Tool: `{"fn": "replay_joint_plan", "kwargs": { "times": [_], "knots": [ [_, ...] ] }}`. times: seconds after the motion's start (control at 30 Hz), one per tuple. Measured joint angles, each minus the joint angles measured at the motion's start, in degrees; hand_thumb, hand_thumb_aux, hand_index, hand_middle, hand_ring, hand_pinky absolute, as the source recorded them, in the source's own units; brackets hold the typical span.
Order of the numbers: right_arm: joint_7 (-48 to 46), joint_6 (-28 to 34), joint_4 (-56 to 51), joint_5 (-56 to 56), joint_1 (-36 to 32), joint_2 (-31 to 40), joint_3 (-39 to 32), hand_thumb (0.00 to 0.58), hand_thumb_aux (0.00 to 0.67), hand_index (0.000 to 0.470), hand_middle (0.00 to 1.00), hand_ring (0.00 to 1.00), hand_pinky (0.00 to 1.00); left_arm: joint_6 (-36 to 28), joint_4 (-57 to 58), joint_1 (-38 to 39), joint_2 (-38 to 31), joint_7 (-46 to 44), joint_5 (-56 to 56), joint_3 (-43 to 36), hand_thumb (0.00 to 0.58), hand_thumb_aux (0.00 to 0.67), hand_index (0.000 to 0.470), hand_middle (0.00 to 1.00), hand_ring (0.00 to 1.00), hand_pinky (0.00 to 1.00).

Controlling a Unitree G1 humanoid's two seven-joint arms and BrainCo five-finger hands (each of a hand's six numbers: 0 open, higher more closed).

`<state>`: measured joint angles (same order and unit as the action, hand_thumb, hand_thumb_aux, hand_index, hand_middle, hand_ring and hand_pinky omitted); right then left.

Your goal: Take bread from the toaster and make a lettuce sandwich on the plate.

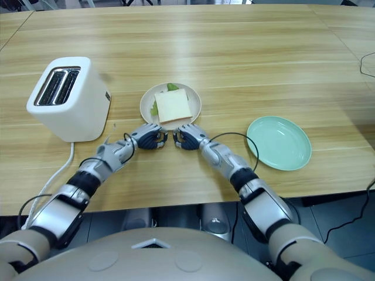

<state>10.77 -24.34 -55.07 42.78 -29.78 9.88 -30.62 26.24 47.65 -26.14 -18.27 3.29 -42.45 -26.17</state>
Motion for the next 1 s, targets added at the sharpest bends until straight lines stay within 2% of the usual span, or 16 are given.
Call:
{"fn": "replay_joint_plan", "kwargs": {
  "times": [0.1,0.2,0.23,0.27,0.3,0.33,0.37,0.4,0.47,0.57,0.73,0.83,1.0],
  "knots": [
    [0.64,0.89,-7.71,-3.28,-3.96,-2.44,2.81,0.580,0.670,0.460,1.00,1.00,1.00,-0.82,8.93,-5.23,3.38,4.36,0.14,-0.57,0.580,0.670,0.460,1.00,1.00,1.00],
    [0.51,1.21,-11.41,-7.04,-5.77,-3.50,6.01,0.580,0.670,0.460,1.00,1.00,1.00,-0.24,13.94,-7.01,5.58,8.17,1.84,0.41,0.580,0.670,0.460,1.00,1.00,1.00],
    [0.58,1.11,-12.07,-8.02,-5.99,-3.65,7.03,0.580,0.670,0.460,1.00,1.00,1.00,0.73,15.43,-7.04,6.17,9.48,3.24,1.38,0.476,0.386,0.265,0.64,0.64,0.64],
    [1.12,0.43,-12.51,-9.19,-6.02,-3.56,7.79,0.580,0.670,0.460,1.00,1.00,1.00,2.75,16.33,-6.91,6.48,10.91,4.77,2.45,0.000,0.000,0.000,0.02,0.02,0.02],
    [1.67,-0.01,-12.74,-9.49,-5.93,-3.46,8.23,0.558,0.539,0.370,1.00,1.00,1.00,4.20,16.37,-6.87,6.49,11.78,5.48,2.96,0.000,0.000,0.000,0.00,0.00,0.00],
    [3.02,-1.56,-12.60,-9.74,-5.61,-3.21,8.65,0.496,0.415,0.285,0.96,0.96,0.96,7.12,16.26,-6.68,6.60,12.57,7.17,4.12,0.000,0.000,0.000,0.00,0.00,0.00],
    [4.01,-3.21,-12.40,-10.12,-4.84,-2.77,8.89,0.220,0.142,0.097,0.55,0.55,0.55,9.58,15.70,-6.28,6.95,12.66,9.17,5.43,0.000,0.000,0.000,0.00,0.00,0.00],
    [4.84,-5.46,-11.96,-11.03,-3.67,-2.26,9.31,0.000,0.000,0.000,0.00,0.00,0.00,12.38,14.49,-5.41,7.39,12.35,11.96,7.39,0.000,0.000,0.000,0.00,0.00,0.00],
    [7.38,-11.08,-9.29,-12.45,-0.37,-1.10,10.89,0.000,0.000,0.000,0.00,0.00,0.00,17.91,10.71,-2.88,9.06,9.78,19.09,11.21,0.000,0.000,0.000,0.00,0.00,0.00],
    [10.38,-17.95,-3.07,-15.76,2.68,0.23,14.09,0.000,0.000,0.000,0.00,0.00,0.00,22.51,4.09,0.78,10.38,5.76,27.71,15.02,0.000,0.000,0.000,0.00,0.00,0.00],
    [15.61,-26.12,12.79,-22.73,9.67,2.85,24.41,0.000,0.000,0.000,0.00,0.00,0.00,24.15,-9.71,6.93,12.24,2.95,37.55,20.51,0.000,0.000,0.000,0.00,0.00,0.00],
    [17.07,-26.16,15.22,-23.24,11.32,2.27,27.14,0.000,0.000,0.000,0.00,0.00,0.00,24.09,-11.73,8.59,12.18,3.46,37.86,22.58,0.000,0.000,0.000,0.00,0.00,0.00],
    [16.88,-25.54,15.29,-24.35,11.76,-0.01,27.92,0.000,0.000,0.000,0.00,0.00,0.00,23.93,-12.09,8.95,12.33,4.33,37.79,25.19,0.000,0.000,0.000,0.00,0.00,0.00]
  ]
}}
